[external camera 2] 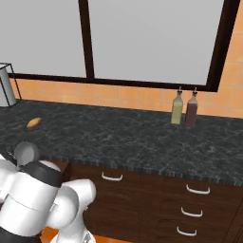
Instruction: Pick the measuring cup from the drawer and place it on the counter.
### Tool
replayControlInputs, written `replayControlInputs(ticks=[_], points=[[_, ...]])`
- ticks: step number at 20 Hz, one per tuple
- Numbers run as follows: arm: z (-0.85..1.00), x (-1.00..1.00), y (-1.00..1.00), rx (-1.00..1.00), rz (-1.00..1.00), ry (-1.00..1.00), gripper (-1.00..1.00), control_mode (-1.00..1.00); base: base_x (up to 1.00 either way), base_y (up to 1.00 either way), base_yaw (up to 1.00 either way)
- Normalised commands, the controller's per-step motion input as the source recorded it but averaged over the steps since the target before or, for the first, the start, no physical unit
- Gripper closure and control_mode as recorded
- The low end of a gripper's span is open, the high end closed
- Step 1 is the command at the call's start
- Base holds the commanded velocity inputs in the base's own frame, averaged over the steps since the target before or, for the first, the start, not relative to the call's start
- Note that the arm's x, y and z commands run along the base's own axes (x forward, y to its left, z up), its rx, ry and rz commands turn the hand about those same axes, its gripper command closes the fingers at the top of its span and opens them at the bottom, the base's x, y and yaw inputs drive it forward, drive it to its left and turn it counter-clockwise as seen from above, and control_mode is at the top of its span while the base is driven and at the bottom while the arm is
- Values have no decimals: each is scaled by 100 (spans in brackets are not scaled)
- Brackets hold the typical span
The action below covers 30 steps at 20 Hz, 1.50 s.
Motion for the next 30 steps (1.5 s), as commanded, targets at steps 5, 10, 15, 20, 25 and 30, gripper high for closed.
replayControlInputs(ticks=[5, 10, 15, 20, 25, 30], points=[[100, 99, -4, -8, -32, 1, 100, -100, 0, 0, 0], [9, 80, -30, 0, -3, 5, 100, -100, 0, 0, 0], [-28, 100, -24, 6, 0, 12, 100, -100, 0, 0, 0], [-35, 95, 11, 6, 0, 8, -100, -100, 0, 0, 0], [-4, 18, 10, 0, -5, 0, -100, -100, 0, 0, 0], [17, 17, -1, 0, -14, 0, -100, -100, 0, 0, 0]])
